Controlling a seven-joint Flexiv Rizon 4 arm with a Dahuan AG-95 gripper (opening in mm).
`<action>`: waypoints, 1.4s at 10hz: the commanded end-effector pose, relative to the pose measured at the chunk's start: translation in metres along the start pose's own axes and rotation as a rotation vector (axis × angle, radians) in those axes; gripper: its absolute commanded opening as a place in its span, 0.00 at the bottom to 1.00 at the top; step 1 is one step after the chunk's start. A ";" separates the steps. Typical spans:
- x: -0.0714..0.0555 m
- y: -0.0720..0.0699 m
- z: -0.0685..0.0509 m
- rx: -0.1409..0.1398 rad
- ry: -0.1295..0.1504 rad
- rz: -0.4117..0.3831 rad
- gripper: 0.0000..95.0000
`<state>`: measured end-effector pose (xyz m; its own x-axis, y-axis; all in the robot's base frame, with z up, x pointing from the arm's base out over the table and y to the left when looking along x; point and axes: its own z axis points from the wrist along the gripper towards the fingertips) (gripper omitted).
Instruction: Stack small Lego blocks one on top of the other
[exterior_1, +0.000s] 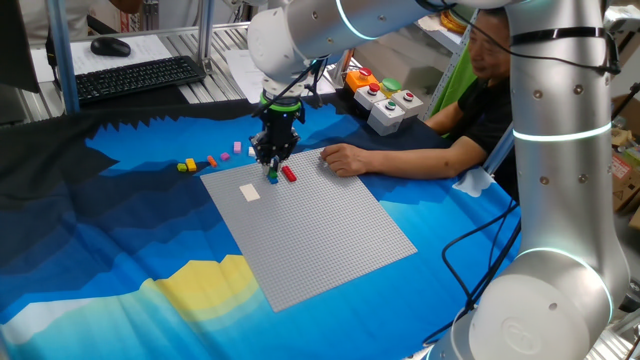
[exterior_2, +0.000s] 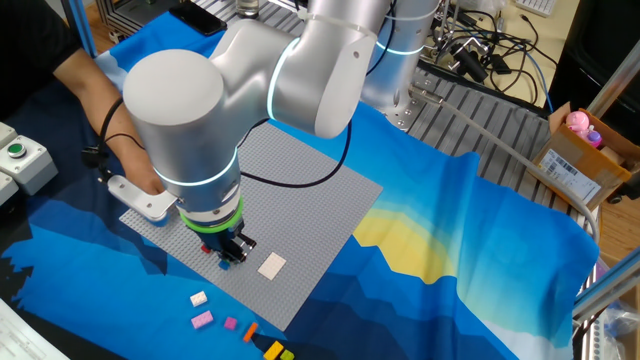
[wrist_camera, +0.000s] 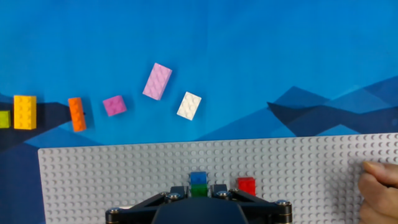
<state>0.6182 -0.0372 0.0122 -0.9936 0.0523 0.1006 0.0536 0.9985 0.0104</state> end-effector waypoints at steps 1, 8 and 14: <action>0.001 0.001 -0.001 -0.001 0.002 0.002 0.20; 0.002 0.003 -0.001 0.001 0.000 0.006 0.20; 0.006 0.000 -0.014 0.012 0.011 -0.003 0.20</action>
<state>0.6138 -0.0374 0.0274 -0.9929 0.0490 0.1081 0.0489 0.9988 -0.0035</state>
